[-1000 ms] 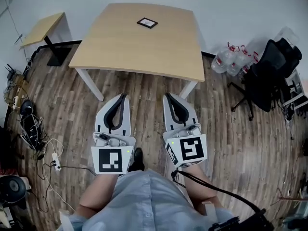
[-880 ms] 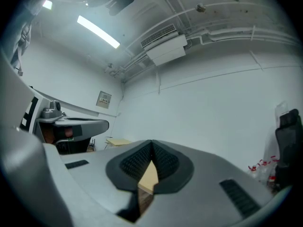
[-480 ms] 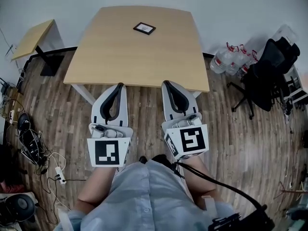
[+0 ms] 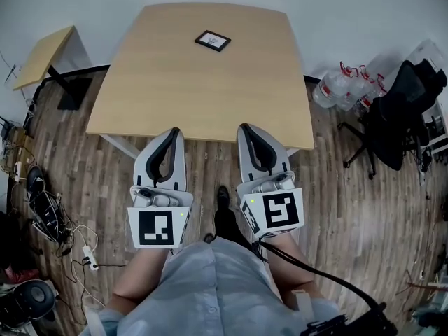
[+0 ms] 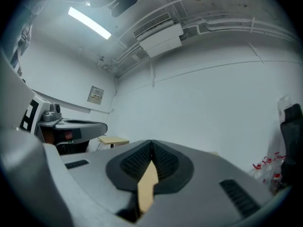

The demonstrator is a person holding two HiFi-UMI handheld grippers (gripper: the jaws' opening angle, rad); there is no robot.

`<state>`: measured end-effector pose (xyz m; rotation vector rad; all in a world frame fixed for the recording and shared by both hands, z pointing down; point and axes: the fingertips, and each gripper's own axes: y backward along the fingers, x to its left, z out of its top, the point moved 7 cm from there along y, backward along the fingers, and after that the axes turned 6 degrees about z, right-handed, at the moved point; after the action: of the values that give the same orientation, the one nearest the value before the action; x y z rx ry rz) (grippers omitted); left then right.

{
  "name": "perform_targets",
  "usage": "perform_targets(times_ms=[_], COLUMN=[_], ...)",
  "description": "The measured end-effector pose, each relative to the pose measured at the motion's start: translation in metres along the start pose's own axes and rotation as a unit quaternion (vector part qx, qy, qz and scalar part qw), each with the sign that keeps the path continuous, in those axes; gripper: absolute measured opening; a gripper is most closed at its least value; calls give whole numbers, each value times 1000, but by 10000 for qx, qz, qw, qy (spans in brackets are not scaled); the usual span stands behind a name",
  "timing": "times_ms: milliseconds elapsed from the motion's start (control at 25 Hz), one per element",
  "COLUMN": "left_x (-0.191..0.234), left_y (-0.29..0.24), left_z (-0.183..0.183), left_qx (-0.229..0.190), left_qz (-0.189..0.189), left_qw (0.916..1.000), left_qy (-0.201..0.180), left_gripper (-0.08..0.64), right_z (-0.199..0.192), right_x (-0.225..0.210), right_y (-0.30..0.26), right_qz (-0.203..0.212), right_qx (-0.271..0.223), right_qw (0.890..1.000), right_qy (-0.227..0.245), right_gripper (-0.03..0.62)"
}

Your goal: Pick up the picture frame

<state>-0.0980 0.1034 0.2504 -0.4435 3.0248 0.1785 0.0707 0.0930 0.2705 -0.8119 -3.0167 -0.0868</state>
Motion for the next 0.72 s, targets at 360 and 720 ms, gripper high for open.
perform_targets(times_ms=[360, 720], left_x=[5, 15], left_y=[-88, -168], left_z=[-10, 12], left_qx=[157, -228], left_qz=[116, 424], left_qw=[9996, 9980], left_qy=[-211, -417], left_gripper=[1, 2], right_z=[-13, 6], right_x=[-63, -116], right_y=[-72, -149], right_qz=[255, 687], right_qx=[83, -206], right_qw=[9994, 9974], right_qy=[-206, -57], right_gripper=[2, 2])
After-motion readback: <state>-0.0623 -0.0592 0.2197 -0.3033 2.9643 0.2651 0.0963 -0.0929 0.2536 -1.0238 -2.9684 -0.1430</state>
